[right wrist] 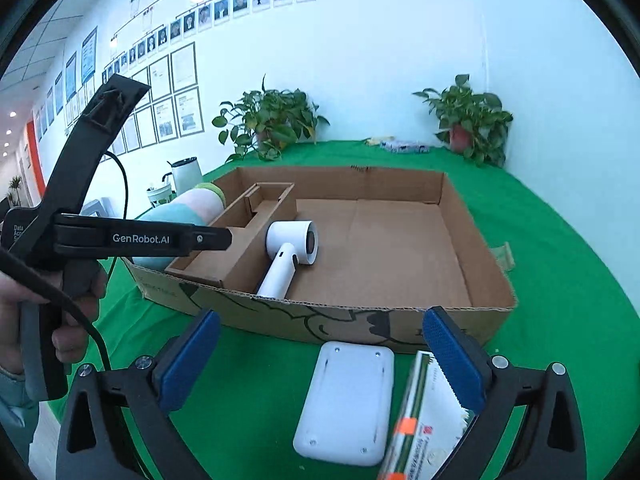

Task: Organize objects
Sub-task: 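Withdraw the left gripper from the box, then grasp the white rectangular plastic case with the right gripper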

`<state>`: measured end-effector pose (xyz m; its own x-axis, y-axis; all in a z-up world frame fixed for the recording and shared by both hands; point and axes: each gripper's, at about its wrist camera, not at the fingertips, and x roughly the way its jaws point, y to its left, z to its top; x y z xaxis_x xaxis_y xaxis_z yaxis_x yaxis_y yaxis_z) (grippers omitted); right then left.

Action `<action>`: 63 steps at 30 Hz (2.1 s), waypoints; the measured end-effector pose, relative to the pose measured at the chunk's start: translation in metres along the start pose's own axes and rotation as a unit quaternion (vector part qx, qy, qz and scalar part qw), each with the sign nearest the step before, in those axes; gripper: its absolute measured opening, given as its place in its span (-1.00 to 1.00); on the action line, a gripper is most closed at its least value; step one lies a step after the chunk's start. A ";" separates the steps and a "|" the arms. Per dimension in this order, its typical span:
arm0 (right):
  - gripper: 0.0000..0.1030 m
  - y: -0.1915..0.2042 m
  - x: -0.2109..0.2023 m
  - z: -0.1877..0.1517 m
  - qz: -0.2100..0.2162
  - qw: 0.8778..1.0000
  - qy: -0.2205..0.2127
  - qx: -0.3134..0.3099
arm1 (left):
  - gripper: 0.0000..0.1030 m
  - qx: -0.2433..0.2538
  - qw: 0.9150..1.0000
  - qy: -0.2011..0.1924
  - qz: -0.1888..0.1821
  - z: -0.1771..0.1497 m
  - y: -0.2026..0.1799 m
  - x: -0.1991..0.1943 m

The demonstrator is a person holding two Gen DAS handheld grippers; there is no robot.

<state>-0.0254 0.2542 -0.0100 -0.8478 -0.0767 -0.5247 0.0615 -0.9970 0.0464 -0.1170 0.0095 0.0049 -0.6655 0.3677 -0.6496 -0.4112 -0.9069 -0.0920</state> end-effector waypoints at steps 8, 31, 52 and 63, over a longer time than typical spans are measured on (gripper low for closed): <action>0.97 0.006 -0.029 -0.010 -0.022 1.000 -0.019 -0.008 | 0.59 0.034 0.991 -0.126 0.033 -0.026 -0.035 -0.074; 0.99 0.000 -0.036 -0.027 0.015 1.000 -0.022 0.015 | 0.46 -0.007 0.991 -0.127 0.052 -0.049 -0.010 -0.076; 0.99 -0.017 0.008 -0.081 0.015 0.996 0.090 -0.019 | 0.58 -0.006 0.997 -0.074 0.024 -0.071 -0.007 -0.044; 0.98 0.007 0.037 -0.053 -0.002 0.991 0.126 -0.038 | 0.58 -0.014 0.999 -0.047 0.007 -0.071 -0.008 -0.029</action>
<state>-0.0284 0.2445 -0.0746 -0.6895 -0.0632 -0.7215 0.1060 -0.9943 -0.0142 -0.0504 -0.0086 -0.0295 -0.7273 0.3717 -0.5770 -0.3850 -0.9169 -0.1054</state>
